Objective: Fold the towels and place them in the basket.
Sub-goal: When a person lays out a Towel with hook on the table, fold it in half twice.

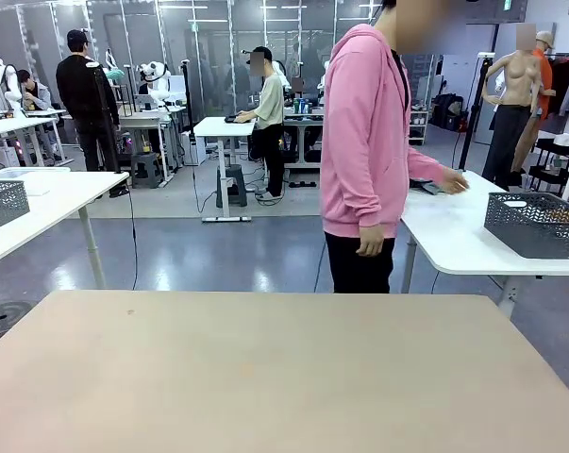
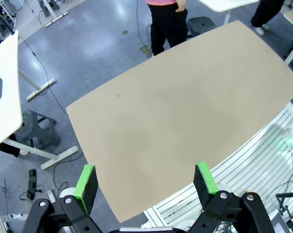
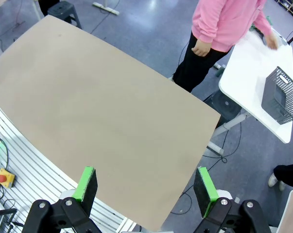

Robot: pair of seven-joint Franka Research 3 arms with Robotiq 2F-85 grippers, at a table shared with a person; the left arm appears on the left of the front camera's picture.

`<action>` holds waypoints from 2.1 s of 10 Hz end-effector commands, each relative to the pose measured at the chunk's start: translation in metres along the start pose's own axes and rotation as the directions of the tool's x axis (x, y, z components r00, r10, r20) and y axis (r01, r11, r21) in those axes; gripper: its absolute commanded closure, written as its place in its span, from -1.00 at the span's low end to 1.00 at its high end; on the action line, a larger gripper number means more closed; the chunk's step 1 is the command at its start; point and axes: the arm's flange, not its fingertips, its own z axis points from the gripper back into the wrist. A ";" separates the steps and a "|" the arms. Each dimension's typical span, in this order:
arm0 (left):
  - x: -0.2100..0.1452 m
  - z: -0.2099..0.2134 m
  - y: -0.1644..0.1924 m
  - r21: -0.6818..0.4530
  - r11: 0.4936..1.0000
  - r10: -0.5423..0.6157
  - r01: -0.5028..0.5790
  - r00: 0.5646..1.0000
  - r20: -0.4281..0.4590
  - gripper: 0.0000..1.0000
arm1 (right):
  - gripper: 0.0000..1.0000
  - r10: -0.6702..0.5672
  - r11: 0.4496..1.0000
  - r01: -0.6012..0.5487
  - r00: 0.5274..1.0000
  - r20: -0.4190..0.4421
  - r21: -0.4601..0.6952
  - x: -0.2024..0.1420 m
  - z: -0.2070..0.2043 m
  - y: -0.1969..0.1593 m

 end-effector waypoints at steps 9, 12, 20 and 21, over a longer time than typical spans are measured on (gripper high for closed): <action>0.002 0.001 0.000 -0.002 1.000 -0.003 0.003 1.000 0.002 -1.00 | -1.00 0.004 1.000 -0.004 1.000 0.003 0.007 0.001 0.000 0.000; 0.002 0.001 0.000 -0.002 1.000 -0.003 0.003 1.000 0.002 -1.00 | -1.00 0.004 1.000 -0.004 1.000 0.003 0.007 0.001 0.000 0.000; 0.002 0.001 0.000 -0.002 1.000 -0.003 0.003 1.000 0.002 -1.00 | -1.00 0.004 1.000 -0.004 1.000 0.003 0.007 0.001 0.000 0.000; 0.002 0.001 0.000 -0.002 1.000 -0.003 0.003 1.000 0.002 -1.00 | -1.00 0.004 1.000 -0.004 1.000 0.003 0.007 0.001 0.000 0.000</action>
